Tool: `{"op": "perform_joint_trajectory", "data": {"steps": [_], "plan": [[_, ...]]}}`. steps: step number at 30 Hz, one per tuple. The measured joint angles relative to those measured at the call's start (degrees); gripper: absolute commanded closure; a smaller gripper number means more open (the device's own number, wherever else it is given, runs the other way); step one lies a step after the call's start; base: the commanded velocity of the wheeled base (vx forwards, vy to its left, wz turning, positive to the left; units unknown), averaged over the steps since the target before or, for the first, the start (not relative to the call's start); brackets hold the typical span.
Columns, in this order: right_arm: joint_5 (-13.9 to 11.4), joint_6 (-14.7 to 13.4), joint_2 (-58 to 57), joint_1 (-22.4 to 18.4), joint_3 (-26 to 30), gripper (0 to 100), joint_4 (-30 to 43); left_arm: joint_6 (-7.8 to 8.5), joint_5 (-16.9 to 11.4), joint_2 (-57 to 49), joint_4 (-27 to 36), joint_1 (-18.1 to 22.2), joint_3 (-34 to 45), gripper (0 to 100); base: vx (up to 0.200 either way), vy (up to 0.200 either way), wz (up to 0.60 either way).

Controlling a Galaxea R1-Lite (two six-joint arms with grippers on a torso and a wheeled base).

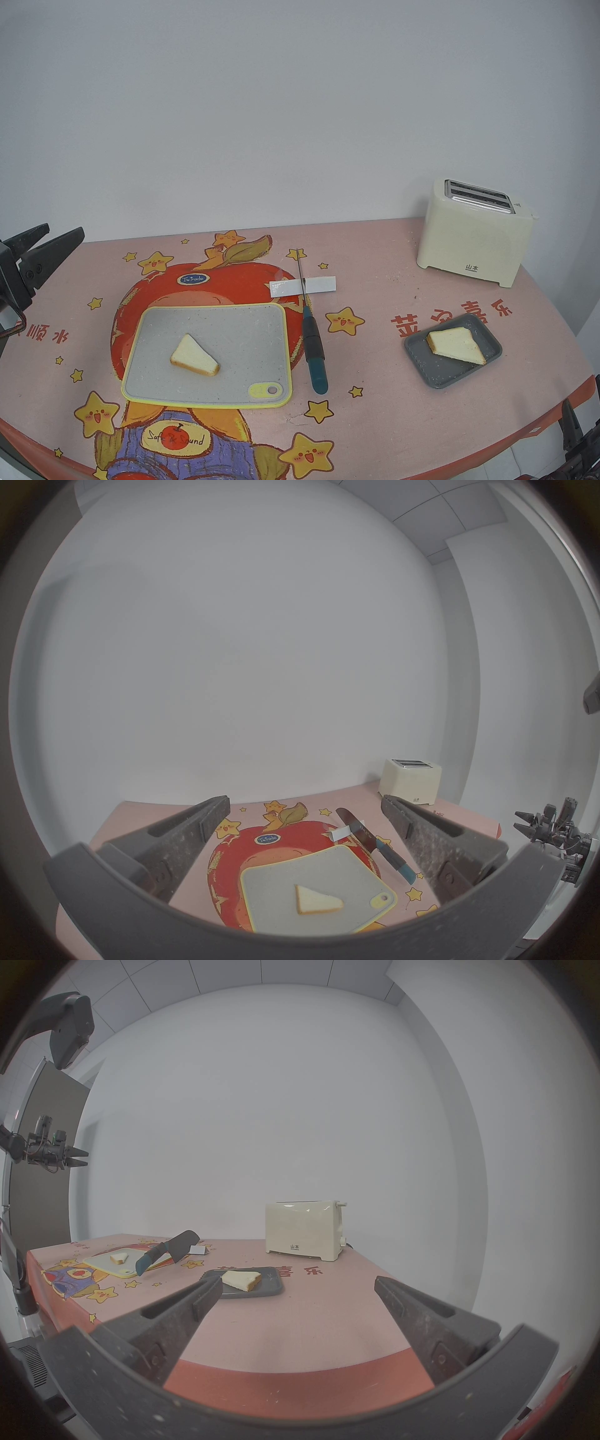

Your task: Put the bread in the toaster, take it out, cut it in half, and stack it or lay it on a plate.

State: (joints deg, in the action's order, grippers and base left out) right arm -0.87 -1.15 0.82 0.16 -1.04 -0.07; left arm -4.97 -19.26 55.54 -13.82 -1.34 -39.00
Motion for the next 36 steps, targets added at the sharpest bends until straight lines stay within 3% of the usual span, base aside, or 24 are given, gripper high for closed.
{"op": "perform_joint_trajectory", "data": {"steps": [9, 17, 24, 31, 36], "plan": [[0.0, 0.0, 0.0, 0.0, 0.0, 0, 0.0, 0.22, 0.5, 2.1, 0.1, 0.1, 4.1, 0, 0.0, 0.0, 0.0], [0.0, 0.0, 0.0, 0.0, 0.0, 0, 0.0, 2.93, 1.3, 9.3, -0.1, -0.1, 9.6, 0, 0.0, 0.0, 0.0], [0.0, 0.0, 0.0, 0.0, 0.0, 0, 0.0, 3.47, 5.9, 13.9, 0.1, -1.6, 11.6, 0, 0.0, 0.0, 0.0], [0.0, 0.0, 0.0, 0.0, 0.0, 0, 0.0, 3.56, 14.8, 16.1, 0.0, -6.5, 13.2, 0, 0.0, 0.0, 0.0], [0.0, 0.0, 0.1, 0.0, 0.0, 0, 0.0, 3.54, 17.5, 17.2, 0.0, -10.1, 13.5, 0, 0.0, 0.0, 0.0]]}}
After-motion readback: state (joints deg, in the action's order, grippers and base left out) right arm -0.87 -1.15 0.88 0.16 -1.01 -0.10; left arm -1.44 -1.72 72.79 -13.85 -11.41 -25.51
